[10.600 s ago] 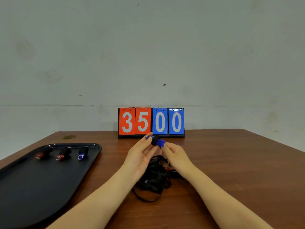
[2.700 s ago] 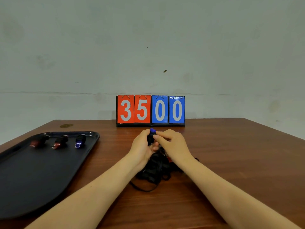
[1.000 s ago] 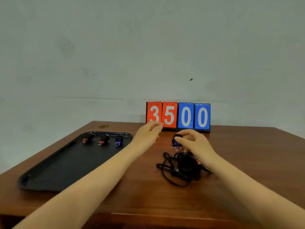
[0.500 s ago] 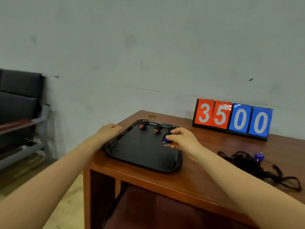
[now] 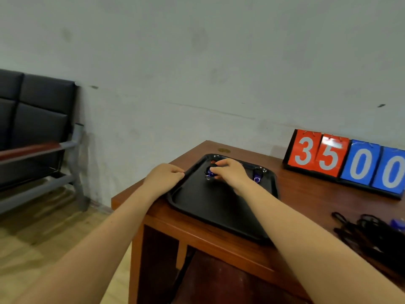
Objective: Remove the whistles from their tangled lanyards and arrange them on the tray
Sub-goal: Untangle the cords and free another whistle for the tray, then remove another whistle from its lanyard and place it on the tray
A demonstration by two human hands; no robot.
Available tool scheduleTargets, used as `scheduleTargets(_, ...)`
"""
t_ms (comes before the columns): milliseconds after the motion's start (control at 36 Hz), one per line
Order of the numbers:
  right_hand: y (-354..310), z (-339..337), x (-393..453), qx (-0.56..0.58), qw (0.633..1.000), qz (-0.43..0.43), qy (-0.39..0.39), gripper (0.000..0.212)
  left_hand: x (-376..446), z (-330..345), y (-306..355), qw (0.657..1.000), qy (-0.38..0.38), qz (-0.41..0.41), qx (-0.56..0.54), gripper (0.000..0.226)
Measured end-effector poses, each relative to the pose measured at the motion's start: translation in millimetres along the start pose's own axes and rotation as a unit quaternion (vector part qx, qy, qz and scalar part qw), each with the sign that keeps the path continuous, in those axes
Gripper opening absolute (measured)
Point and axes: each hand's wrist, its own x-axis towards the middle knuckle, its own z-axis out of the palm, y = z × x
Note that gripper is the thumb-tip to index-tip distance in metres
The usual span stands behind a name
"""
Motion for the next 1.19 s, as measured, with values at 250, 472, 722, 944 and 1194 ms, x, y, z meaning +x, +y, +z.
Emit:
scheduleTargets(250,8.0,16.1,12.2,-0.073,0.996,-0.042,0.038,0.032,5.3,2.8,-4.1,1.0,0.01,-0.004,-0.015,0.026)
scheduleTargets(472,9.9,16.9,8.4,-0.122,0.99,-0.062,0.031,0.034,3.2,2.9,-3.5,1.0,0.018,-0.005,-0.022,0.026)
scheduleTargets(722,-9.9,-15.3,-25.7,-0.162,0.984,-0.024,-0.075,0.069,2.2,4.0,-5.8,0.999,0.038,0.007,0.006,0.029)
scheduleTargets(944,-0.1,-90.9,-91.7,-0.237,0.965,-0.105,-0.037,0.034,-10.0,-7.6,23.7,0.964,0.001,0.1,0.247,0.026)
scheduleTargets(1194,14.7,-172.7,-152.6,-0.162,0.976,-0.124,0.074,0.016,-61.8,47.6,139.0,0.977,-0.002,0.202,0.071,0.021)
